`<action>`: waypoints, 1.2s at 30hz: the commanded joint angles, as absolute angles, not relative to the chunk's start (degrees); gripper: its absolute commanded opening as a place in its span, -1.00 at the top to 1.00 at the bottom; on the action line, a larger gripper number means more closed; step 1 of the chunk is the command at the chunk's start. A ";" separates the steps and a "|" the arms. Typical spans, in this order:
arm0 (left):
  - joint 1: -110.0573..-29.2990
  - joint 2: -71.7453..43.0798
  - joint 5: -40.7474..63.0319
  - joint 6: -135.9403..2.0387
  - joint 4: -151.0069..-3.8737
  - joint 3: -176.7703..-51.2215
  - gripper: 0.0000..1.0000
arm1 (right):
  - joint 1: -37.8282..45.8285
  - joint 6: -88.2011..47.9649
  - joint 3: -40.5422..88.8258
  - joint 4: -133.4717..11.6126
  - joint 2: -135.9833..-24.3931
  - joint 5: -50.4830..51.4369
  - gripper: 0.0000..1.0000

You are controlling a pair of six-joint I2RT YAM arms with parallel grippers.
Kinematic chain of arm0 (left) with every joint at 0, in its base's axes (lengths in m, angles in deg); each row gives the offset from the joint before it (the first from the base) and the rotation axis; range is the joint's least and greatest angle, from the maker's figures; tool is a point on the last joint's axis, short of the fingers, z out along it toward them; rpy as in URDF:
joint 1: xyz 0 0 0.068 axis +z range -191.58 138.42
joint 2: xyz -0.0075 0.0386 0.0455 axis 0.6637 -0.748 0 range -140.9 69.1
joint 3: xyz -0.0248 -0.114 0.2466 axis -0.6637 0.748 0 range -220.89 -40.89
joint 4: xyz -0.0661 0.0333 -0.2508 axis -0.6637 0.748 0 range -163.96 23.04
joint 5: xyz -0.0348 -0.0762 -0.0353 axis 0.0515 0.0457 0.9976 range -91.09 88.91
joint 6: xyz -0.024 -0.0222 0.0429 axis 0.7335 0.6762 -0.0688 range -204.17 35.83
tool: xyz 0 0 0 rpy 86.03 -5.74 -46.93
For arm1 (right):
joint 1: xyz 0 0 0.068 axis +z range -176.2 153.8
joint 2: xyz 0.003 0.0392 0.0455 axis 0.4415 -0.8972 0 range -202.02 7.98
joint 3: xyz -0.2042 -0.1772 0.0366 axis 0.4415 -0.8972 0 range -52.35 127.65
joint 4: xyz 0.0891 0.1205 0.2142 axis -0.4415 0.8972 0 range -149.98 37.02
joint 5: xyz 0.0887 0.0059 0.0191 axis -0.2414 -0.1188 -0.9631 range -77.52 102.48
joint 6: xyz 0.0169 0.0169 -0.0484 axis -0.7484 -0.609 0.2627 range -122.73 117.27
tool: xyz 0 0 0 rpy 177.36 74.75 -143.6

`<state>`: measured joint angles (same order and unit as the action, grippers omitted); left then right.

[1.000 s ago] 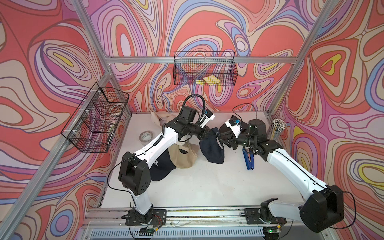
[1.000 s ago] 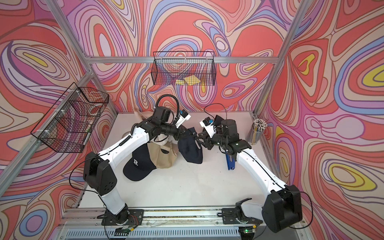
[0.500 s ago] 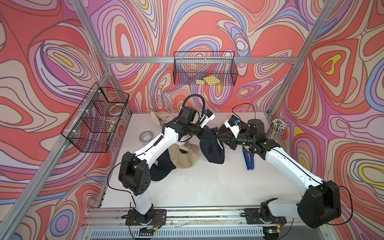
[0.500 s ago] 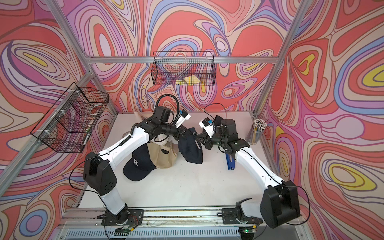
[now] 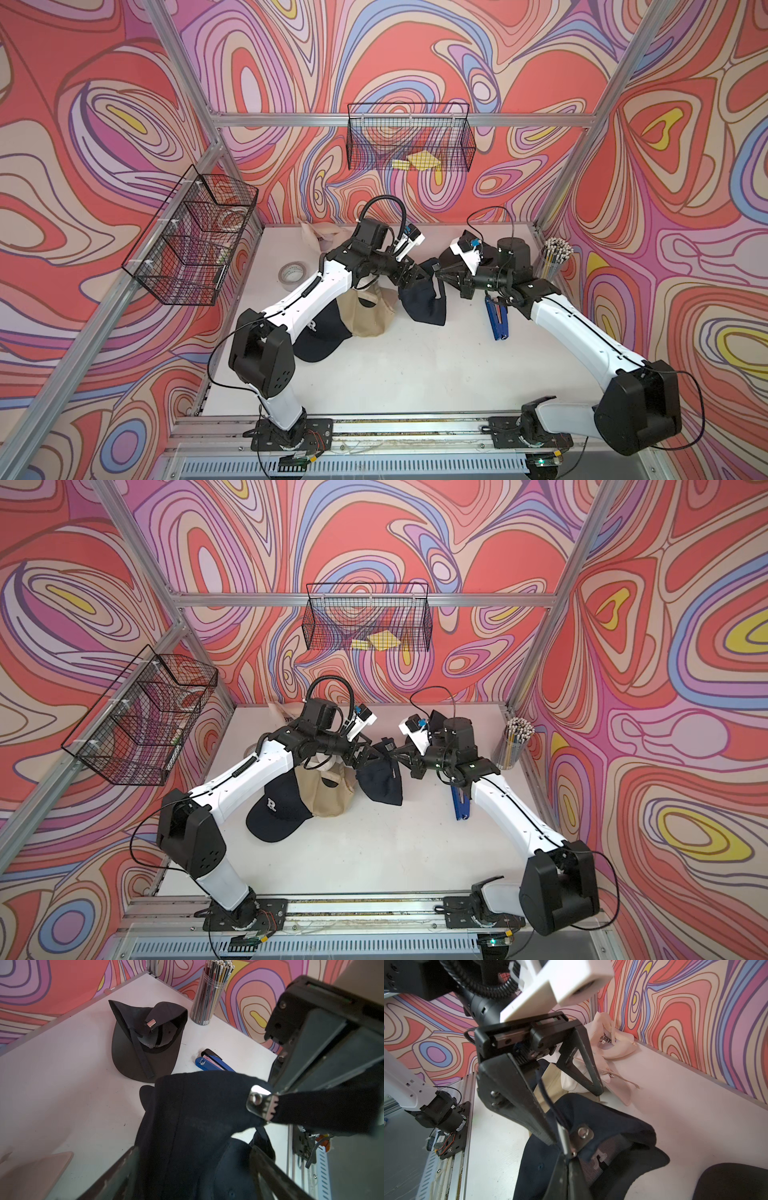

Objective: Open the adjustable buckle of the baseball cap
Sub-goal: Pull the adjustable strap on the baseball cap.

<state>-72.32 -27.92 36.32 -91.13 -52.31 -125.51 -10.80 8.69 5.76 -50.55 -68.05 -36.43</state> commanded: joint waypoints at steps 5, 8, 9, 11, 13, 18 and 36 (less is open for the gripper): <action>-71.81 -23.77 37.27 -100.99 -62.95 -120.42 -0.69 | -11.08 9.55 6.37 -51.81 -69.86 -40.41 1.00; -71.81 -22.11 35.60 -101.51 -71.06 -116.53 -0.69 | -11.07 9.66 7.03 -51.20 -70.40 -41.21 1.00; -71.81 -21.65 35.41 -102.03 -73.05 -115.50 -0.69 | -11.08 9.71 7.22 -50.96 -70.62 -41.24 1.00; -71.81 -20.96 34.88 -102.94 -76.78 -113.60 -0.69 | -11.09 9.73 7.62 -50.83 -70.92 -41.53 1.00; -71.81 -20.20 34.64 -104.09 -80.06 -111.63 -0.69 | -11.13 9.69 7.85 -50.77 -71.12 -41.84 1.00; -71.81 -18.88 35.65 -107.35 -86.90 -106.90 -0.70 | -11.08 9.70 8.21 -50.81 -71.39 -42.83 1.00; -71.99 -20.19 43.66 -112.30 -95.45 -103.29 -0.50 | -11.35 10.69 9.21 -49.43 -72.15 -49.28 1.00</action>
<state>-71.97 -20.51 41.00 -109.84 -91.59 -103.33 -10.91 9.85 7.24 -49.69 -71.68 -47.18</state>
